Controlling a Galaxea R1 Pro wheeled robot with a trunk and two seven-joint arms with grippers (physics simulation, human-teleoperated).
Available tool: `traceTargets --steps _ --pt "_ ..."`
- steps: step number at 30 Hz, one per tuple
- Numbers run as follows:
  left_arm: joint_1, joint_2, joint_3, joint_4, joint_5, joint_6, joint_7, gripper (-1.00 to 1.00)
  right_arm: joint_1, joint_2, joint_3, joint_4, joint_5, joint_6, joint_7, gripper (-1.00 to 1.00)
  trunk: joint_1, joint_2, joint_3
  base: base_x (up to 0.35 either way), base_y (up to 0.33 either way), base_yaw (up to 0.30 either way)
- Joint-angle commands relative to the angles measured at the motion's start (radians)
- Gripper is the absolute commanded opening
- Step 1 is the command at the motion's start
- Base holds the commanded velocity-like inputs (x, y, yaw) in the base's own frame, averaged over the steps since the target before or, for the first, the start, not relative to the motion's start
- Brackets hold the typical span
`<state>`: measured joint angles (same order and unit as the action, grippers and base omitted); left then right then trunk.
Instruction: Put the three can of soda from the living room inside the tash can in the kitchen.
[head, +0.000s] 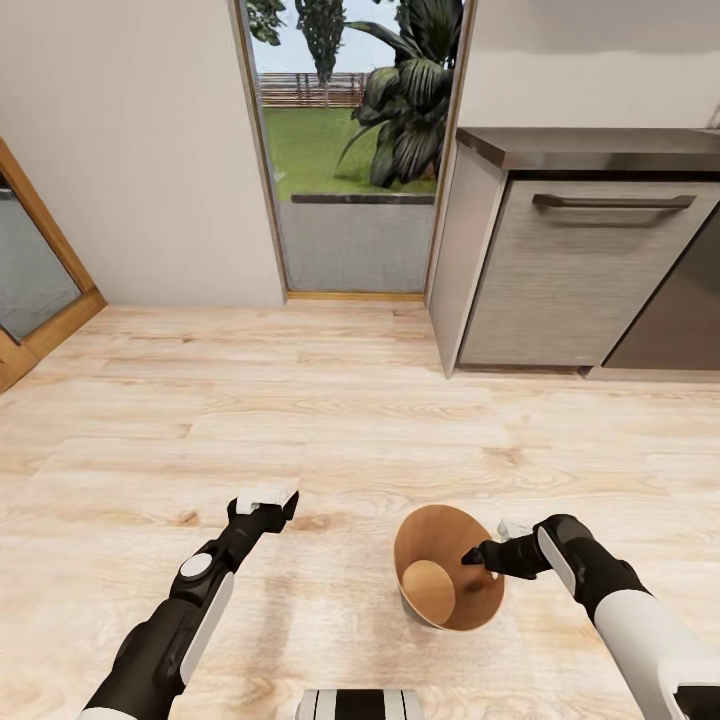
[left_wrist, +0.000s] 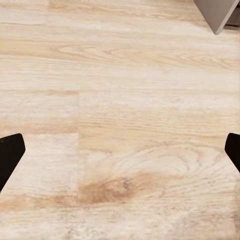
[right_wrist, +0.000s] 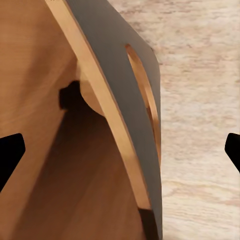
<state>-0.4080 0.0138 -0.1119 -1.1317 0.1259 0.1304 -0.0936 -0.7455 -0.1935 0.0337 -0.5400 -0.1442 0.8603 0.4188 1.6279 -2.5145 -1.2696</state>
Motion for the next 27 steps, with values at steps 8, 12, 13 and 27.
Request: traceTargets --steps 8,12,13,27 --pt "0.0 0.0 0.0 0.0 0.0 0.0 0.0 1.0 0.0 0.0 0.0 0.0 0.0 0.0 0.0 -1.0 0.0 0.0 0.0 0.0 0.0 0.0" --pt "0.0 0.0 0.0 0.0 0.0 0.0 0.0 1.0 0.0 0.0 0.0 0.0 0.0 -0.001 0.0 -1.0 0.0 0.0 0.0 0.0 0.0 0.0" --pt "0.0 0.0 0.0 0.0 0.0 0.0 0.0 1.0 0.0 0.0 0.0 0.0 0.0 0.0 0.0 -1.0 0.0 0.0 0.0 0.0 0.0 0.0" --pt "0.0 -0.001 0.0 0.0 0.0 0.003 0.0 1.0 0.0 0.004 0.0 0.0 0.0 -0.001 0.0 -1.0 -0.005 0.002 0.039 0.0 0.0 0.0"
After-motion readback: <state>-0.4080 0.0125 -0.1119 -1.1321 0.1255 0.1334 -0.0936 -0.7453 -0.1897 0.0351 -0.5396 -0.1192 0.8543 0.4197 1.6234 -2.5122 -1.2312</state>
